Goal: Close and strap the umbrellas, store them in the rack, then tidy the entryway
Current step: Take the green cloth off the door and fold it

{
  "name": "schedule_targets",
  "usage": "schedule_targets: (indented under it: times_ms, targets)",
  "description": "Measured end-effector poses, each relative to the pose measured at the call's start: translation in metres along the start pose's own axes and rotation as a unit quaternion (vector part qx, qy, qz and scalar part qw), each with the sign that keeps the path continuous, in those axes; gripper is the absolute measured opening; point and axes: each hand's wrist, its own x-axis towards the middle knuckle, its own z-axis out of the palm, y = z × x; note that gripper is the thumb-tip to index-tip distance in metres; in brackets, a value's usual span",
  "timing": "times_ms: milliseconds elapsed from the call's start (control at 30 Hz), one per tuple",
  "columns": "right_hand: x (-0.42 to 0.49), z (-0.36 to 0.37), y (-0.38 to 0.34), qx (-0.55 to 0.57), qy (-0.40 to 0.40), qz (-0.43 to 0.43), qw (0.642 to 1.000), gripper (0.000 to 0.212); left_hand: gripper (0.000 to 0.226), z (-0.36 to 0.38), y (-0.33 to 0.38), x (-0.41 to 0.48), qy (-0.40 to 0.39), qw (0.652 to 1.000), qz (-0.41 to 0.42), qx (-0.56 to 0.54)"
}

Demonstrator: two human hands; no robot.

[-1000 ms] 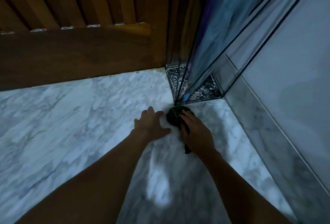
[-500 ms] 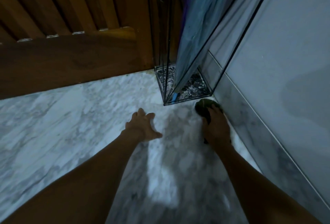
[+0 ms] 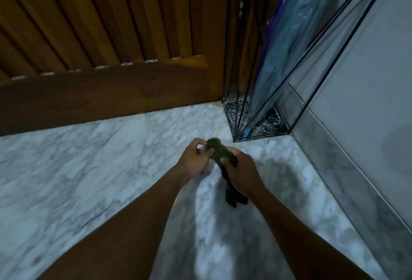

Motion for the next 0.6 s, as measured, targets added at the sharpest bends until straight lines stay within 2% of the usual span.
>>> schedule_targets:
  times_ms: [133, 200, 267, 367, 600]
  targets:
    - [0.016, -0.028, -0.072, 0.073, -0.005, -0.039, 0.997, 0.024, 0.015, -0.035, 0.062, -0.021, 0.012, 0.992, 0.024, -0.123]
    - [0.021, -0.050, -0.118, 0.101, -0.027, -0.041, 0.994, 0.027, 0.021, -0.059, 0.106, -0.043, 0.020, 0.989, 0.026, -0.146]
    - [0.023, -0.080, -0.172, 0.084, -0.023, -0.067, 0.994, 0.034, 0.018, -0.085, 0.156, -0.072, 0.011, 0.990, 0.029, -0.136]
    - [0.023, -0.139, -0.267, 0.042, -0.049, -0.118, 0.991, 0.013, 0.017, -0.126, 0.242, -0.127, -0.007, 0.995, 0.036, -0.090]
    - [-0.004, -0.288, -0.548, -0.034, -0.152, -0.107, 0.982, 0.019, 0.017, -0.232, 0.480, -0.292, 0.023, 0.999, 0.013, -0.039]
